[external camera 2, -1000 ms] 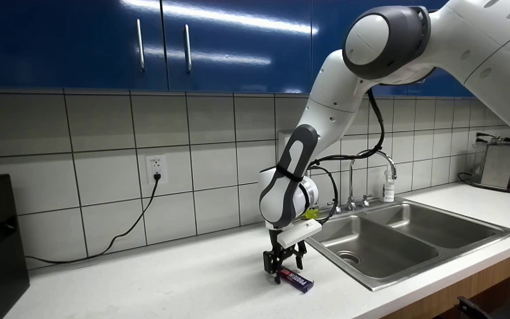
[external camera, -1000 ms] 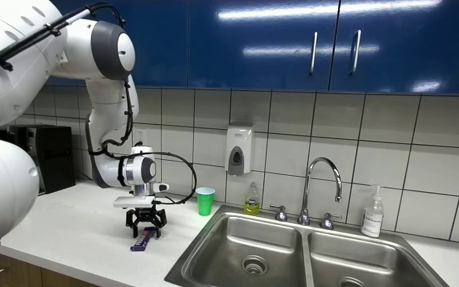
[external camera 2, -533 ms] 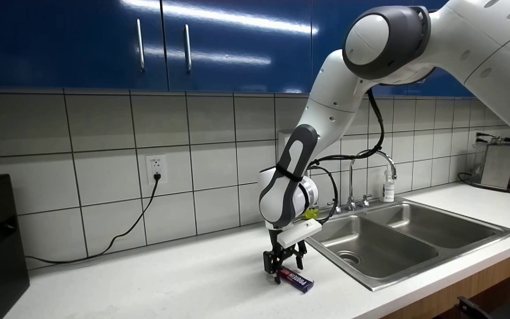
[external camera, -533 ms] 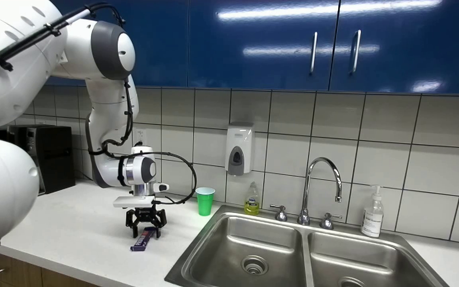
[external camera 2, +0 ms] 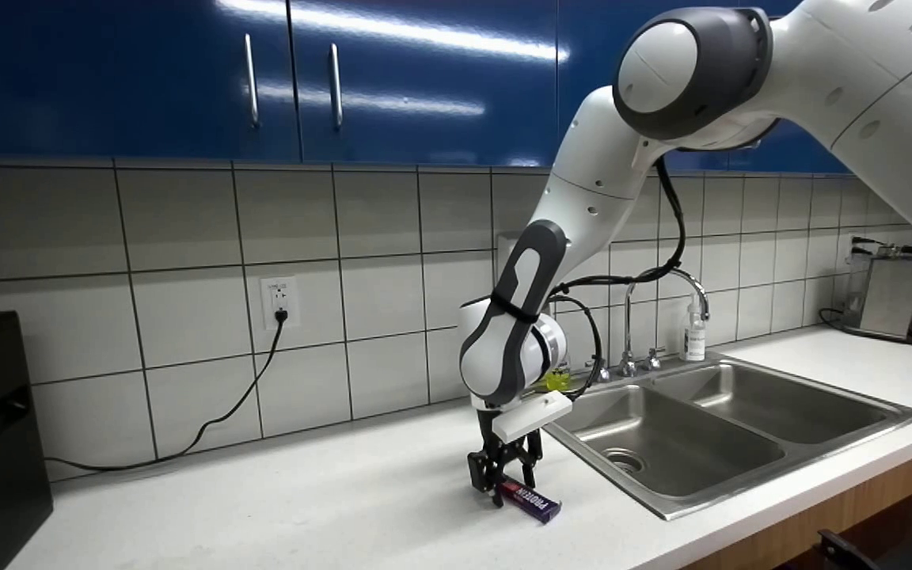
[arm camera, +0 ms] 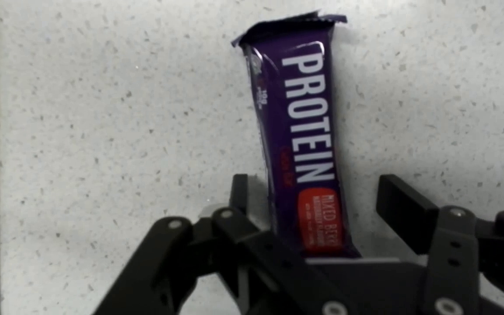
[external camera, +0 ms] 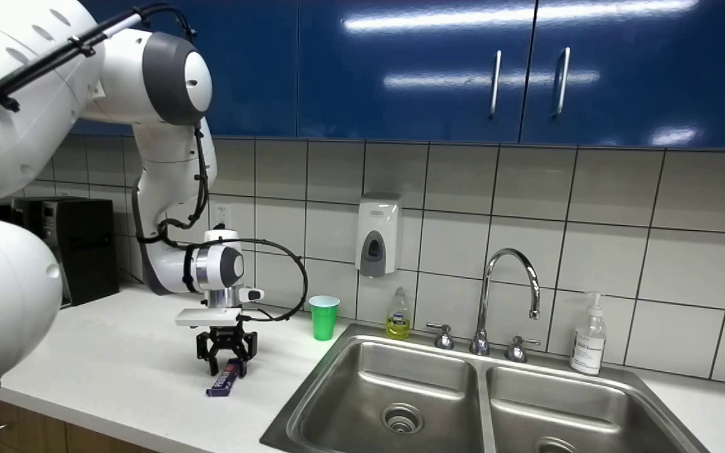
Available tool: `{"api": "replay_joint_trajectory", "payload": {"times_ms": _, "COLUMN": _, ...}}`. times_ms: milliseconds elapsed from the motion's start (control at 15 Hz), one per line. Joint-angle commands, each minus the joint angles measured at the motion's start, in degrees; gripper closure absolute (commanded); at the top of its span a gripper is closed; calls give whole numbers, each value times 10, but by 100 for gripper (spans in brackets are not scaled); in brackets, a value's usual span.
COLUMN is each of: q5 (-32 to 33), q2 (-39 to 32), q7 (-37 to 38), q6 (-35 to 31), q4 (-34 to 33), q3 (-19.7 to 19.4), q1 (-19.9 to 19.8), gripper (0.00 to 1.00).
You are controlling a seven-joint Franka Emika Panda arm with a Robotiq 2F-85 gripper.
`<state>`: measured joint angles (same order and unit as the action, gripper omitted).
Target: Put the chocolate bar inside the left sink
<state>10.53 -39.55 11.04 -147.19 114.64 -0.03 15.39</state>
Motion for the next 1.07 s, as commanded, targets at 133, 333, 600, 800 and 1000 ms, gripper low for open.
{"api": "replay_joint_trajectory", "payload": {"times_ms": 133, "q5": -8, "q2": 16, "q7": 2, "q6": 28, "q4": 9, "q3": 6, "q1": 2, "gripper": 71}}
{"api": "replay_joint_trajectory", "payload": {"times_ms": 333, "q5": -10, "q2": 19, "q7": 3, "q6": 34, "q4": 12, "q3": 6, "q1": 0, "gripper": 83}}
{"api": "replay_joint_trajectory", "payload": {"times_ms": 600, "q5": -11, "q2": 32, "q7": 12, "q6": 47, "q4": 16, "q3": 1, "q1": 3, "gripper": 85}}
{"api": "replay_joint_trajectory", "payload": {"times_ms": 800, "q5": -8, "q2": 61, "q7": 22, "q6": 66, "q4": 29, "q3": -3, "q1": 6, "gripper": 85}}
{"api": "replay_joint_trajectory", "payload": {"times_ms": 1000, "q5": -2, "q2": 108, "q7": 33, "q6": 93, "q4": 49, "q3": -4, "q1": 8, "gripper": 85}}
